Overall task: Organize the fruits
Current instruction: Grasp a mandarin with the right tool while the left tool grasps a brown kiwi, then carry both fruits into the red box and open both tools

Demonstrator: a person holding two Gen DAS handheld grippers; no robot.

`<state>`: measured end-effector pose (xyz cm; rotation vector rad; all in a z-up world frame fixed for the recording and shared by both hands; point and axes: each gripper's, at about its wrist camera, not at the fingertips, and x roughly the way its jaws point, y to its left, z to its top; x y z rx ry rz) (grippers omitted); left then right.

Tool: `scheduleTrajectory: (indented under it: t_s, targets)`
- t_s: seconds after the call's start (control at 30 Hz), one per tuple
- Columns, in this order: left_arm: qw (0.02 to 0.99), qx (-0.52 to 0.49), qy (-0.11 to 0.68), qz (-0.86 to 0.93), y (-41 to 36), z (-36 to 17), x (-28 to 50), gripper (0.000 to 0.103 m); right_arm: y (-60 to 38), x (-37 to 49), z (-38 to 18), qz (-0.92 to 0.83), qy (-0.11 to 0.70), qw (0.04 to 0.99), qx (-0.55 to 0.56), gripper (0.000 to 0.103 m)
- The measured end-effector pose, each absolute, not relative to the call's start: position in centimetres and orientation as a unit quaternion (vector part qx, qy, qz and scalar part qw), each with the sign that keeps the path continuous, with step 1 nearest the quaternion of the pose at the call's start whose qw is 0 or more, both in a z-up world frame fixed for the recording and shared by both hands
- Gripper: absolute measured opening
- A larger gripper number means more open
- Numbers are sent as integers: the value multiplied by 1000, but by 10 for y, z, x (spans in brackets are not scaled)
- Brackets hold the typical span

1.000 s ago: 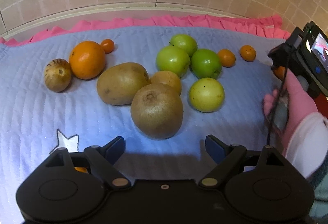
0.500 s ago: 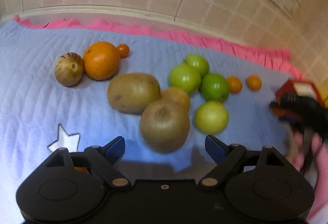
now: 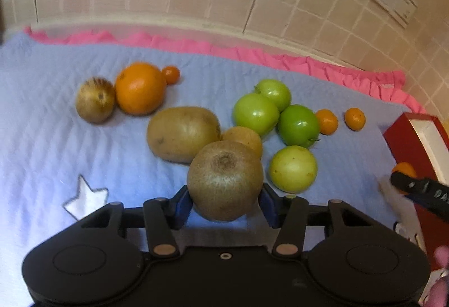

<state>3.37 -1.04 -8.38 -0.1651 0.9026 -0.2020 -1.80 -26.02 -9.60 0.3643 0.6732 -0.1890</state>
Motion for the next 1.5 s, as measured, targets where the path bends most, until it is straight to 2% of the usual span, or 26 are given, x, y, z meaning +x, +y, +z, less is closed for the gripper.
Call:
scheduleTrajectory:
  t_s: [0.23, 0.4, 0.47, 0.57, 0.67, 0.9, 1.07, 1.13, 1.27, 1.33, 1.37, 1.43, 1.5]
  targets:
    - [921, -34, 341, -187, -40, -10, 14, 61, -293, -53, -48, -97, 274, 943, 164, 41]
    - [920, 26, 252, -300, -117, 50, 29, 61, -368, -71, -11, -181, 227, 943, 162, 41]
    - [907, 45, 244, -341, -156, 61, 41, 61, -397, -73, -6, -212, 240, 934, 161, 41]
    - [872, 64, 271, -402, -226, 56, 66, 61, -435, -67, -19, -234, 294, 910, 174, 41]
    - [832, 66, 329, -442, -286, 31, 94, 61, -461, -57, -46, -233, 347, 888, 194, 42]
    - [770, 89, 439, -455, -368, -34, 130, 62, -482, -41, -89, -204, 407, 863, 218, 42]
    - [759, 107, 467, -441, -384, -62, 134, 62, -482, -28, -104, -199, 438, 852, 207, 42]
    - [760, 109, 465, -440, -389, -65, 136, 54, -480, -28, -107, -201, 446, 850, 196, 42]
    - [765, 106, 460, -438, -390, -57, 140, 53, -479, -27, -110, -199, 452, 848, 192, 43]
    - [764, 102, 461, -439, -384, -52, 140, 57, -480, -30, -107, -202, 450, 848, 196, 45]
    - [765, 97, 460, -441, -378, -50, 139, 59, -482, -31, -104, -199, 451, 847, 198, 48]
    - [770, 87, 455, -439, -364, -43, 136, 70, -483, -39, -95, -196, 447, 848, 203, 54]
    - [776, 76, 447, -439, -348, -34, 133, 71, -485, -52, -82, -199, 433, 852, 214, 63]
